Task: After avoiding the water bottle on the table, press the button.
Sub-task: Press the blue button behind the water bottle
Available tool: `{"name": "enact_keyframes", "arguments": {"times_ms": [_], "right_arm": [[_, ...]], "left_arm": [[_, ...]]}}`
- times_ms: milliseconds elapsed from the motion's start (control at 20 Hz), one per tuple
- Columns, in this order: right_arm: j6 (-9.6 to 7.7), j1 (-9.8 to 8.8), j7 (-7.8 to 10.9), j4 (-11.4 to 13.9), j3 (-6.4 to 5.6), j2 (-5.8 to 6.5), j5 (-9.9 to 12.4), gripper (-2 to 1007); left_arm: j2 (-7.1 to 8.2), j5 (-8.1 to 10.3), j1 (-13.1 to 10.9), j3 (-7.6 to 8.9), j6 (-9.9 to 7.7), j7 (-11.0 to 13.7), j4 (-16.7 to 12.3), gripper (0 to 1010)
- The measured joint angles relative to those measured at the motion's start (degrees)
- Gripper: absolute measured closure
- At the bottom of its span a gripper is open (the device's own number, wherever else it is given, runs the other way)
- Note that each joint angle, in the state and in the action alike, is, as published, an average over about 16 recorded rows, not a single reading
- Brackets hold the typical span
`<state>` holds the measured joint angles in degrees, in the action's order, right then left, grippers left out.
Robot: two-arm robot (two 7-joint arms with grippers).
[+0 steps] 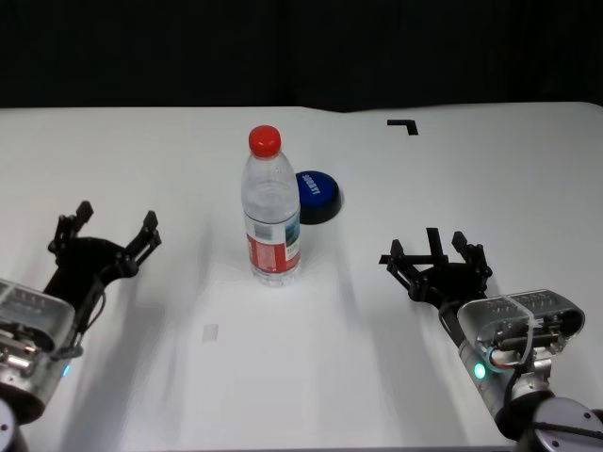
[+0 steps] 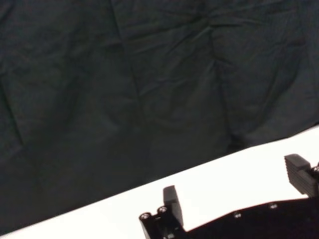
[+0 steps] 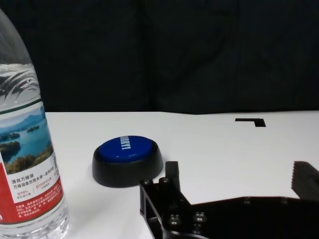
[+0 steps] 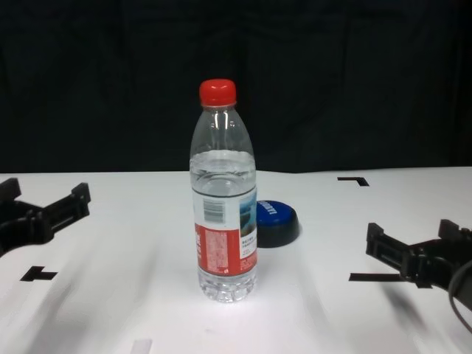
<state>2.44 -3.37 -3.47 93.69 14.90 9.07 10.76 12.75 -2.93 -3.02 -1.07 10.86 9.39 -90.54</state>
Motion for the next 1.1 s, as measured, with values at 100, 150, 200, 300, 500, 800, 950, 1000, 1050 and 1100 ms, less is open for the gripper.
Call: {"name": "enact_keyframes", "arguments": {"times_ms": [100,150,200,300,500,800,950,1000,1050,1100], "right_arm": [[0.0,0.0,0.0,0.0,0.0,0.0,0.0,2],[0.0,0.0,0.0,0.0,0.0,0.0,0.0,3],[0.0,0.0,0.0,0.0,0.0,0.0,0.0,3],[0.0,0.0,0.0,0.0,0.0,0.0,0.0,3],[0.0,0.0,0.0,0.0,0.0,0.0,0.0,3],[0.0,0.0,0.0,0.0,0.0,0.0,0.0,2],[0.0,0.0,0.0,0.0,0.0,0.0,0.0,2],[0.0,0.0,0.0,0.0,0.0,0.0,0.0,2],[0.0,0.0,0.0,0.0,0.0,0.0,0.0,2],[0.0,0.0,0.0,0.0,0.0,0.0,0.0,2]], "left_arm": [[0.27,-0.07,0.99,-0.3,-0.17,0.23,0.78,7],[0.41,-0.1,1.5,-0.47,-0.24,0.36,1.19,7],[0.53,-0.12,2.0,-0.63,-0.3,0.47,1.6,7],[0.76,-0.17,2.96,-0.95,-0.4,0.69,2.41,7],[1.17,-0.21,4.84,-1.61,-0.57,1.09,4.05,7],[1.74,-0.24,7.32,-2.55,-0.93,1.68,6.35,7],[1.99,-0.22,8.41,-2.99,-1.07,1.95,7.4,7],[2.06,-0.21,8.74,-3.14,-1.12,2.03,7.72,7],[2.14,-0.2,9.07,-3.29,-1.18,2.13,8.04,7],[2.22,-0.17,9.42,-3.44,-1.24,2.24,8.36,7]]}}
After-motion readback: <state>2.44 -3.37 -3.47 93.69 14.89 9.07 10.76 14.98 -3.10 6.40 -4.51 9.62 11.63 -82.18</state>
